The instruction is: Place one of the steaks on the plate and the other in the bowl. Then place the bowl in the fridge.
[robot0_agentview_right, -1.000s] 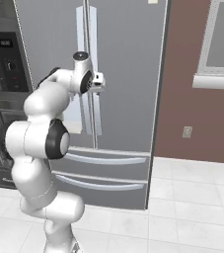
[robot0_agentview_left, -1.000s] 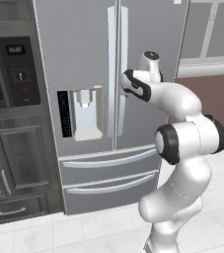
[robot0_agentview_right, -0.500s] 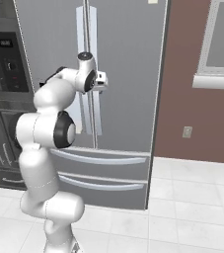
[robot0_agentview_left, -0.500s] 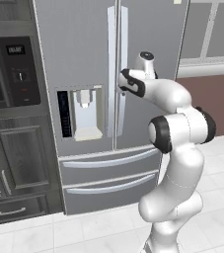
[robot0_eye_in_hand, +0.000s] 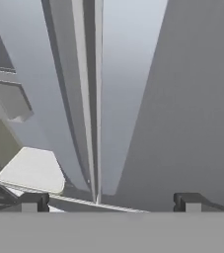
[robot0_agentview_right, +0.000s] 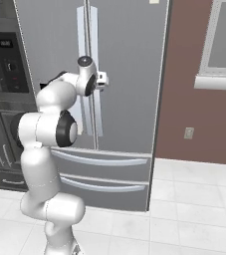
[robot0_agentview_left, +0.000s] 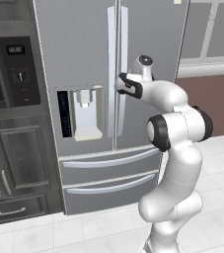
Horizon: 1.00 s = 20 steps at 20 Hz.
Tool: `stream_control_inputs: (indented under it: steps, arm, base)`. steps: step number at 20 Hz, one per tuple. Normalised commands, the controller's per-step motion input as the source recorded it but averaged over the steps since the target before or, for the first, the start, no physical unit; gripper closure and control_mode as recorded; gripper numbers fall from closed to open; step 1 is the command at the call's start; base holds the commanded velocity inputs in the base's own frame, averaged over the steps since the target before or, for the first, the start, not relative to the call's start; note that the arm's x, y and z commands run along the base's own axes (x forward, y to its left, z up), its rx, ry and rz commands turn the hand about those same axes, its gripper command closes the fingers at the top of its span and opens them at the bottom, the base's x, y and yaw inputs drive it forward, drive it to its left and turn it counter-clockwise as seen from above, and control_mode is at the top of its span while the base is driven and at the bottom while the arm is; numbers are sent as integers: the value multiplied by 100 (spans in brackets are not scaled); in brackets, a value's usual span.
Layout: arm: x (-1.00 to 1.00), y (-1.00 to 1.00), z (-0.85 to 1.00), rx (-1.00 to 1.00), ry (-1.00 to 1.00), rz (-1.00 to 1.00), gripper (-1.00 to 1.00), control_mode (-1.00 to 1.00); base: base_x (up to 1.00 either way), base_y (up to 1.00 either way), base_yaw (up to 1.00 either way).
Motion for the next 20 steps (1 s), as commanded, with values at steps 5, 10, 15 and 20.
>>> stream_control_inputs:
  steps: [5, 10, 15, 20]
  arm:
    - [16, 0, 0, 0, -16, 0, -100, -100]
    - [36, 0, 0, 0, -1, 0, -100, -100]
    - [41, 0, 0, 0, 0, 0, -100, -100]
    - [42, 1, 0, 0, 0, 0, -100, -100]
  base:
    - [0, 0, 0]
    - [0, 0, 0]
    - [0, 0, 0]
    - [0, 0, 0]
